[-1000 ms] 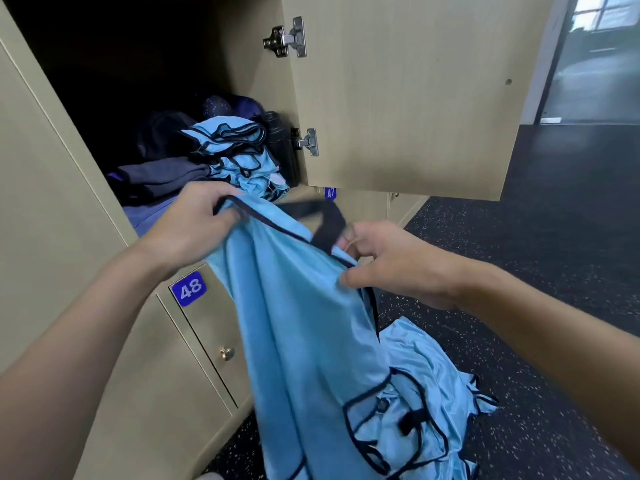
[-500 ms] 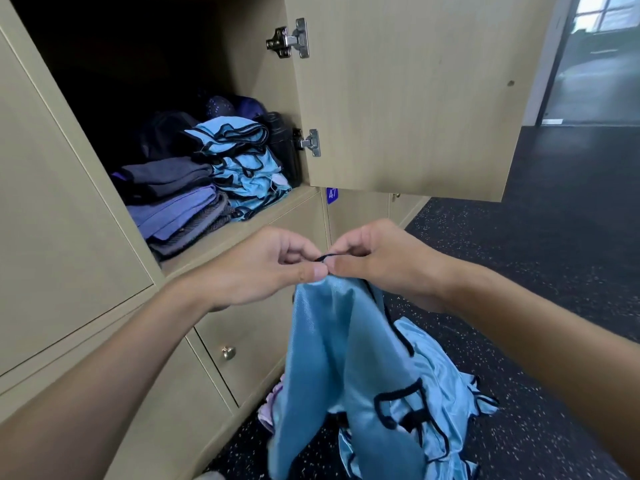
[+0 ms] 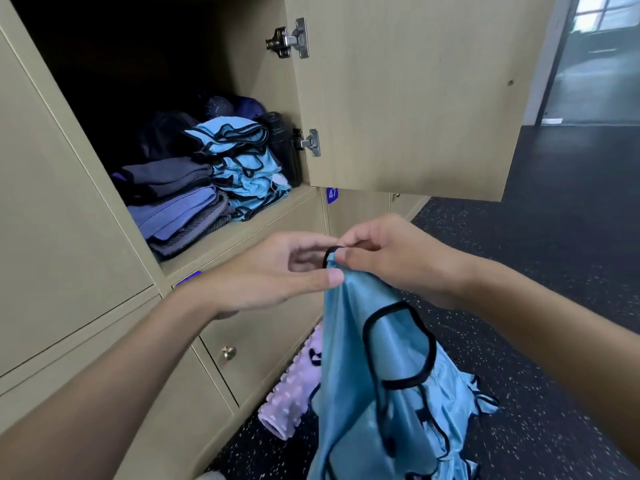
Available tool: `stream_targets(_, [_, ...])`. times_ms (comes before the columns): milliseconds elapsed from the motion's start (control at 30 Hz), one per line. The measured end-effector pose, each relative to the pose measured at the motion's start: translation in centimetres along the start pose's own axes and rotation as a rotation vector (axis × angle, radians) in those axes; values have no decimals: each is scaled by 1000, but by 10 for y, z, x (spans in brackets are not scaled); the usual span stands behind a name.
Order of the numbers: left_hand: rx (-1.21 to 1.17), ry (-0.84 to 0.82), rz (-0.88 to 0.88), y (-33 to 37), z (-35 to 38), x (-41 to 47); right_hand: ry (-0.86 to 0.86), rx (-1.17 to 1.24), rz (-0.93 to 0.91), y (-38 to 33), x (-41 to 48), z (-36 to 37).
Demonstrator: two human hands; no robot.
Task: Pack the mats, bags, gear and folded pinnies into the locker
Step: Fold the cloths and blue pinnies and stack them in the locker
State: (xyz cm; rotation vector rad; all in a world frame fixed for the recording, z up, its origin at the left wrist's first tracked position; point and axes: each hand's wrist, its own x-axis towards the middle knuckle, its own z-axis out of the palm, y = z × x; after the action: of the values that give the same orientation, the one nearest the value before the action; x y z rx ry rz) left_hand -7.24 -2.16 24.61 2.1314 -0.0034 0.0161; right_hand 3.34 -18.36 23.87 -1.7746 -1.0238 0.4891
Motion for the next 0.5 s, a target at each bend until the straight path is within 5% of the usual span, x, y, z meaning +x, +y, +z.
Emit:
stream_targets(133, [-79,14,3,-5,1,5,6,14,-1,1,0,1])
stream_targets(367, [-73,350,-22,-10,-28,0,7,-12,53,-2,-4,-20])
stream_targets(500, [-75,217,-43,-5,-18,-3,78,72,-22,-6,-3,-18])
